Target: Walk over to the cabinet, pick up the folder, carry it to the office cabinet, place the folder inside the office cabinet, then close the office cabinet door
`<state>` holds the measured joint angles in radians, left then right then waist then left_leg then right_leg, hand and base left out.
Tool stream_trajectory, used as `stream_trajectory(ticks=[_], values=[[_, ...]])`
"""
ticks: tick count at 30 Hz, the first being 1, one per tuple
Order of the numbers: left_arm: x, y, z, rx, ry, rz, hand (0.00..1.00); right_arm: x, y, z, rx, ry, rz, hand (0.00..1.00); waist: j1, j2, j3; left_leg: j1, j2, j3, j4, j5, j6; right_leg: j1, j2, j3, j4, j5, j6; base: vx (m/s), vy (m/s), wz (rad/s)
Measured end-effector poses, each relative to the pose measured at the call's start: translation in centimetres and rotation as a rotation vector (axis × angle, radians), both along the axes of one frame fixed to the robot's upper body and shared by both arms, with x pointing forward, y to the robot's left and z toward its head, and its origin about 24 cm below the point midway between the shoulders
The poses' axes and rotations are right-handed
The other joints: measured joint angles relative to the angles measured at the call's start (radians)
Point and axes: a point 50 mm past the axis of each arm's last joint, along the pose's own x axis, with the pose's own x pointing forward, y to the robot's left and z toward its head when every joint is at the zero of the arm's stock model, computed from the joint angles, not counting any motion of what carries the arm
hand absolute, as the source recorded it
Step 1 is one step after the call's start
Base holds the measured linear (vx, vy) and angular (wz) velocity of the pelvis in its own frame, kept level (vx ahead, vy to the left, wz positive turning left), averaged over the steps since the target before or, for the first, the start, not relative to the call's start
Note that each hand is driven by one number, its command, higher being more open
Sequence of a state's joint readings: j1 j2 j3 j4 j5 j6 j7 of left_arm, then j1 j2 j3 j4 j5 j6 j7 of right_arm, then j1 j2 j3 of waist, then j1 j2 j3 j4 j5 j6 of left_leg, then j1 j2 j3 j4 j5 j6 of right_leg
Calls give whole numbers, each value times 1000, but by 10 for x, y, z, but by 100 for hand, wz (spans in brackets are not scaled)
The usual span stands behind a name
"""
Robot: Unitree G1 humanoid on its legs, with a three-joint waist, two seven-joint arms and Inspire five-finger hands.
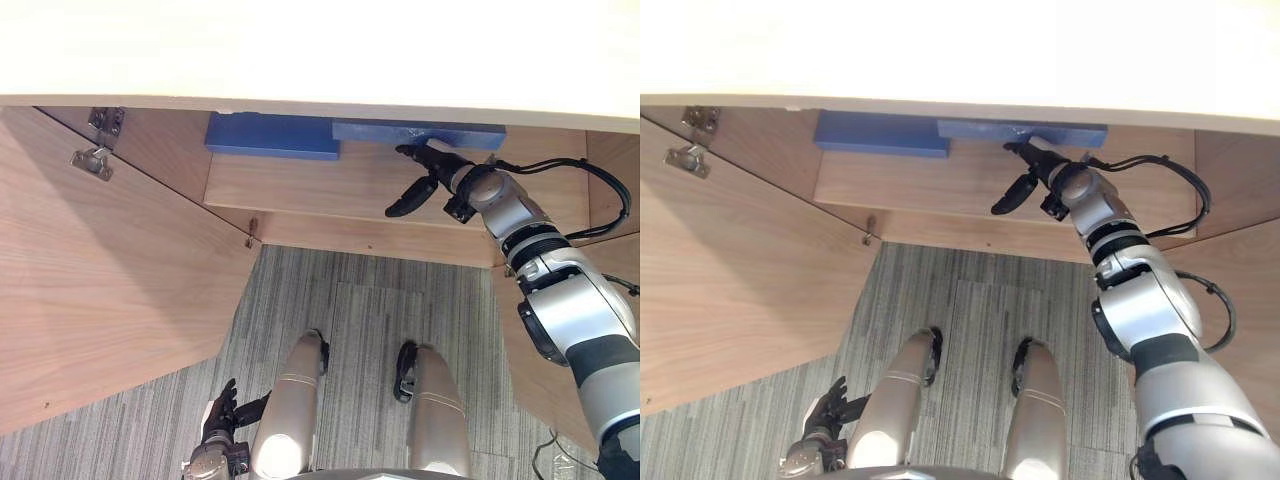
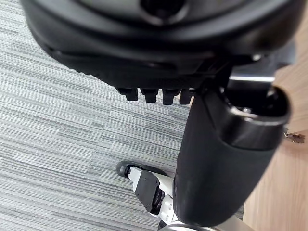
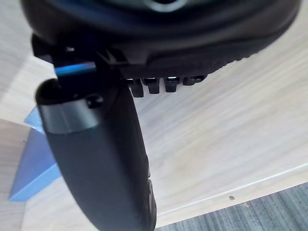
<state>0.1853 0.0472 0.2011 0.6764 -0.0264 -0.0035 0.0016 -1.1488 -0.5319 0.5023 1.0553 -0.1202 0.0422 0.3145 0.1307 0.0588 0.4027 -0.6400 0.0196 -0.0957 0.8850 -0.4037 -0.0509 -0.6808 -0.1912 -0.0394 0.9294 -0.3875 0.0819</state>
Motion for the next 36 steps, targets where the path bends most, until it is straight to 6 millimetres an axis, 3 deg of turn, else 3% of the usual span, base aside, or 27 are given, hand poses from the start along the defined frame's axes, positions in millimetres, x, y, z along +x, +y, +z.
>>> stream_trajectory(ticks=[11,19,25,26,28,31,32,33,34,35,36], values=[[-3,0,-2,29,21,-43,100,-11,-11,-31,-33,99,22,100,16,-13,-8,136,11,31,-187,61,5,141,-6,-39,-208,82,8,36,22,-4],[-12,3,-7,44,65,-46,100,-26,-11,-78,45,218,13,100,18,-22,-29,279,38,40,-359,121,0,321,15,-115,-442,182,6,78,3,-2],[-20,4,-12,51,106,-27,100,-42,5,-124,345,282,-84,100,17,-29,-67,352,62,90,-385,124,-1,419,35,-134,-552,228,11,76,24,-16],[-23,4,-14,54,118,-13,100,-52,17,-146,484,289,-152,100,15,-28,-83,382,73,104,-398,125,-2,461,47,-142,-604,253,9,96,38,-28],[-22,3,-15,65,126,-3,100,-60,27,-162,627,291,-237,100,13,-31,-112,390,77,121,-419,139,-6,484,53,-153,-666,290,13,63,37,-16],[-22,0,-17,52,128,44,100,-73,33,-183,772,317,-336,100,9,-34,-161,395,74,142,-447,170,-32,511,53,-167,-744,348,12,41,39,-3],[-24,0,-18,53,134,54,100,-79,36,-192,802,337,-368,100,9,-35,-171,400,65,143,-422,186,-58,547,44,-179,-777,370,14,68,73,11],[-25,3,-18,52,131,70,100,-84,40,-199,827,353,-389,100,7,-53,-168,349,41,140,-314,210,-68,581,10,-179,-791,372,13,57,65,15],[-25,3,-17,55,125,77,100,-87,40,-203,838,358,-406,100,8,-58,-171,337,32,143,-325,162,-31,589,-2,-180,-794,372,13,57,78,27],[-28,1,-18,54,126,84,100,-92,37,-209,846,364,-432,100,2,-32,-203,357,55,133,-554,237,-20,592,2,-195,-792,372,14,48,112,15],[-27,-3,-20,52,131,95,100,-97,33,-214,857,358,-459,100,9,-27,-219,362,64,140,-598,317,-16,594,3,-199,-793,364,31,67,127,7]])
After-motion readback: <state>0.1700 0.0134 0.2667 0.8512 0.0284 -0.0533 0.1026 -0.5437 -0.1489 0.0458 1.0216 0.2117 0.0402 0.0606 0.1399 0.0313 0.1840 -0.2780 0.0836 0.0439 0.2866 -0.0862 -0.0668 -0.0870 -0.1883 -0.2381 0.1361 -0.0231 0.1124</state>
